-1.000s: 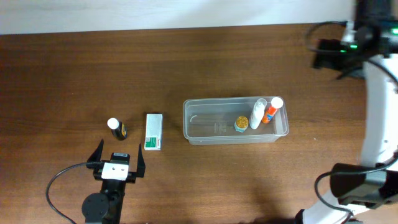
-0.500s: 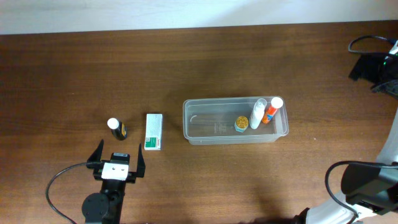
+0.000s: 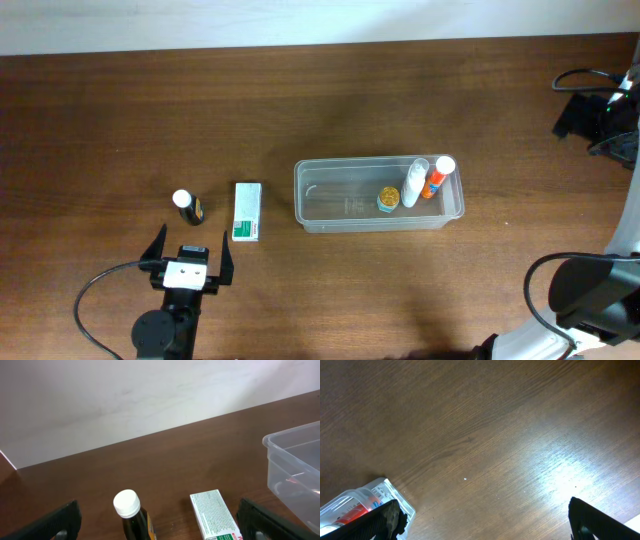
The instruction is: Pack container
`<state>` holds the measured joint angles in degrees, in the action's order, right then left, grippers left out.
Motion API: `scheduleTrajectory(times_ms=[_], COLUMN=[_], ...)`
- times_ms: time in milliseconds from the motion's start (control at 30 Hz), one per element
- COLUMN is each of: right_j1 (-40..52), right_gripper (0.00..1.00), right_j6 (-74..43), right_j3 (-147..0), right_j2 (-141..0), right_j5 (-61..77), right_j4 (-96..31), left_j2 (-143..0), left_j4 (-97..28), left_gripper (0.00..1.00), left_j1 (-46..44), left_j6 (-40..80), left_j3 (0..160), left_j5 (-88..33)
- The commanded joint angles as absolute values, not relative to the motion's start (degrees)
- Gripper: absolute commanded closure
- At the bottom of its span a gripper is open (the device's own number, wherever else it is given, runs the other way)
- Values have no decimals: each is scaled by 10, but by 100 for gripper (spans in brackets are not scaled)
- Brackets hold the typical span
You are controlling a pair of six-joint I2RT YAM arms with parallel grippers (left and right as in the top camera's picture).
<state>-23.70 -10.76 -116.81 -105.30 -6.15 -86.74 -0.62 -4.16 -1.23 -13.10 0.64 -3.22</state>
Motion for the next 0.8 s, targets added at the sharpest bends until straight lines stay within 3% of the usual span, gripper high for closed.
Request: scheduleTrajectory(times_ms=[0,433,633,767], right_j1=[-240,-240,-240,-240], right_gripper=[2,2,2,2], right_j6=[-114,-114,-114,-114], right_j3=[-1165,-1165,-1165,-1165], right_j2=[-1055,-1055,-1055,-1055], right_j5=[-58,-58,-58,-58], right_j4=[-866,-866,-866,-866], left_j2=[-3,-3,-3,-5], left_j4=[-48,-6,114,159], left_gripper=[1,1,1,1], left_j1=[-15,-15,-15,-15], left_j6=[-134,-133,-134,-134], left_j3=[8,8,10,20], left_j5=[-43,-37,-184,-214])
